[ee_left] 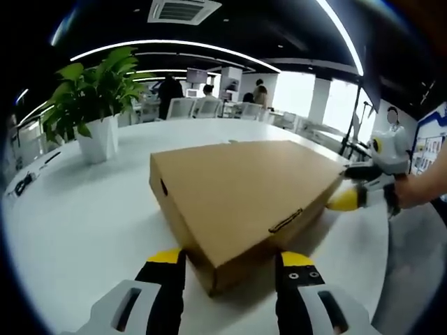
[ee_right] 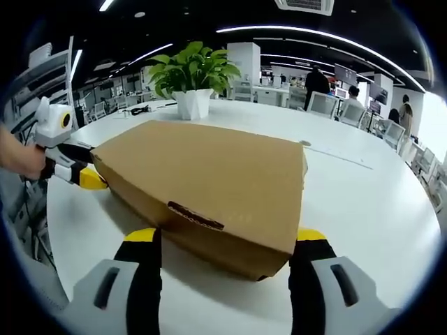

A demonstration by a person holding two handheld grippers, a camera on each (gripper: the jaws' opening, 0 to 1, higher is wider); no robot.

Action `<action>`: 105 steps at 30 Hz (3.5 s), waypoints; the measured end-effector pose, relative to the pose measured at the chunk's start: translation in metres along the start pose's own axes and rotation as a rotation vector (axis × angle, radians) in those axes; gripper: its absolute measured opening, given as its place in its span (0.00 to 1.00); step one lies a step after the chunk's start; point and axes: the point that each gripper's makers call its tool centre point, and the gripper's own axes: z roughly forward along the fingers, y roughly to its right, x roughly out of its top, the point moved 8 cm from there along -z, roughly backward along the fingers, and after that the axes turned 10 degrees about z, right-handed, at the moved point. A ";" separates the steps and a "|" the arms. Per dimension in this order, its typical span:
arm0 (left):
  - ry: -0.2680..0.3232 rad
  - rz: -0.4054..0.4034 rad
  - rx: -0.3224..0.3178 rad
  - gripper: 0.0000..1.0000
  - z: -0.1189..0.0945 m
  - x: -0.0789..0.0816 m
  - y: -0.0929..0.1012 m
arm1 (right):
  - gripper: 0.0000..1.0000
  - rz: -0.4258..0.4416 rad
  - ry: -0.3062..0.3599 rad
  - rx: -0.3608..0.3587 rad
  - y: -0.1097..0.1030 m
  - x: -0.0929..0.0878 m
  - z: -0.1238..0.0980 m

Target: Operate the shoe box by opening the lid, removing the specified soft item, and placing it in the target area until the item is outside and the box remains undamaged.

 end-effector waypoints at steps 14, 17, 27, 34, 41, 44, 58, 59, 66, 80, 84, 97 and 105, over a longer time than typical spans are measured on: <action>0.008 -0.033 0.032 0.55 -0.010 -0.005 0.003 | 0.60 -0.010 -0.009 -0.067 0.012 -0.015 -0.012; 0.013 -0.045 0.035 0.55 -0.011 -0.006 0.002 | 0.58 -0.025 -0.001 -0.075 0.015 -0.014 -0.011; 0.015 -0.043 0.039 0.55 -0.014 -0.003 0.007 | 0.47 -0.048 0.040 -0.044 0.012 -0.008 -0.012; 0.010 -0.043 0.045 0.55 -0.017 -0.005 0.008 | 0.46 -0.047 0.054 -0.034 0.012 -0.008 -0.013; 0.009 -0.044 0.044 0.55 -0.018 -0.005 0.009 | 0.46 -0.049 0.068 -0.030 0.012 -0.008 -0.014; 0.011 -0.045 0.041 0.55 -0.019 -0.005 0.010 | 0.45 -0.047 0.079 -0.029 0.011 -0.006 -0.017; 0.053 -0.112 0.062 0.55 -0.021 0.008 0.015 | 0.41 -0.033 0.138 -0.025 0.010 0.010 -0.034; 0.060 -0.123 0.069 0.55 -0.022 0.010 0.015 | 0.42 -0.029 0.141 -0.028 0.009 0.012 -0.036; 0.078 -0.163 0.098 0.54 -0.023 0.014 0.016 | 0.42 -0.077 0.162 -0.041 0.004 0.019 -0.042; 0.088 -0.171 0.101 0.53 -0.024 0.020 0.016 | 0.34 -0.157 0.230 -0.064 0.007 0.043 -0.055; 0.097 -0.170 0.100 0.53 -0.024 0.024 0.016 | 0.33 -0.153 0.254 -0.075 0.007 0.052 -0.056; 0.104 -0.163 0.116 0.53 -0.023 0.032 0.013 | 0.23 -0.165 0.320 -0.174 0.015 0.078 -0.052; 0.103 -0.162 0.127 0.53 -0.023 0.033 0.008 | 0.19 -0.169 0.335 -0.184 0.017 0.083 -0.044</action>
